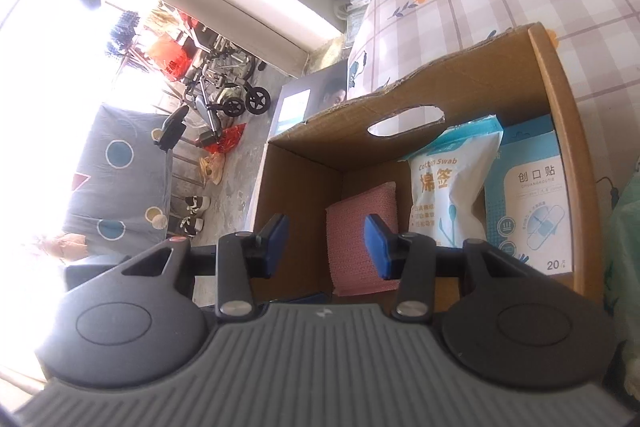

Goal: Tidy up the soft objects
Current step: 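Open the left gripper to release the pink pad beside the swab bag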

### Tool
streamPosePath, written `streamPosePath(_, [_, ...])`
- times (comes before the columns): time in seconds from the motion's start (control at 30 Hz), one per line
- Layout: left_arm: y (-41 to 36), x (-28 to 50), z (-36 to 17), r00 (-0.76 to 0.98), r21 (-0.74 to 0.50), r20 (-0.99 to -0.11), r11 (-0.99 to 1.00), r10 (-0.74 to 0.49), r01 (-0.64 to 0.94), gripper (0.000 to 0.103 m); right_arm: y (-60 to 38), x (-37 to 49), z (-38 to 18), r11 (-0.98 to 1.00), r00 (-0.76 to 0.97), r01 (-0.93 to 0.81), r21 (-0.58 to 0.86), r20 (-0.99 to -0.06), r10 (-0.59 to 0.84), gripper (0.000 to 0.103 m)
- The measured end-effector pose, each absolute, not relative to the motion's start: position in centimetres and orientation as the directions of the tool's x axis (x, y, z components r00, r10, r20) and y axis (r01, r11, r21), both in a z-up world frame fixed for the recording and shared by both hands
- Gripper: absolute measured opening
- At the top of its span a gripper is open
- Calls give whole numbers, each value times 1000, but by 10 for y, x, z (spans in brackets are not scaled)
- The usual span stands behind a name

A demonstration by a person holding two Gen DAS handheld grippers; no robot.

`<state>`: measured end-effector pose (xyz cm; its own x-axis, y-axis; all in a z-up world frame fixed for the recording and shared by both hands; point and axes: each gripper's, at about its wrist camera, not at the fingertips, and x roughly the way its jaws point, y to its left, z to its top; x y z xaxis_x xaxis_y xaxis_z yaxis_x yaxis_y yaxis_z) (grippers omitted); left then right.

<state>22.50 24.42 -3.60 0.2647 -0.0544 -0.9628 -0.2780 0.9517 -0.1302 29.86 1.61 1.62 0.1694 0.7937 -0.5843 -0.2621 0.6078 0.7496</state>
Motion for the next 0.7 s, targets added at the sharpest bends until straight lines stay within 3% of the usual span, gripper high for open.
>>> streamPosePath(0.23, [252, 239, -73, 160, -109, -986, 932, -56, -345, 62, -40, 271, 46, 583, 219, -333, 741, -541, 812, 43])
streamPosePath(0.53, [253, 253, -77, 214, -67, -977, 938, 8, -340, 64, -105, 229, 36, 610, 257, -345, 714, -553, 793, 43])
streamPosePath(0.63, [248, 250, -71, 232, -50, -972, 942, 30, -332, 72, -121, 215, 29, 626, 288, -340, 701, -556, 780, 44])
streamPosePath(0.7, [246, 245, -65, 237, -41, -971, 939, 44, -342, 84, -129, 206, 25, 634, 308, -339, 695, -555, 773, 45])
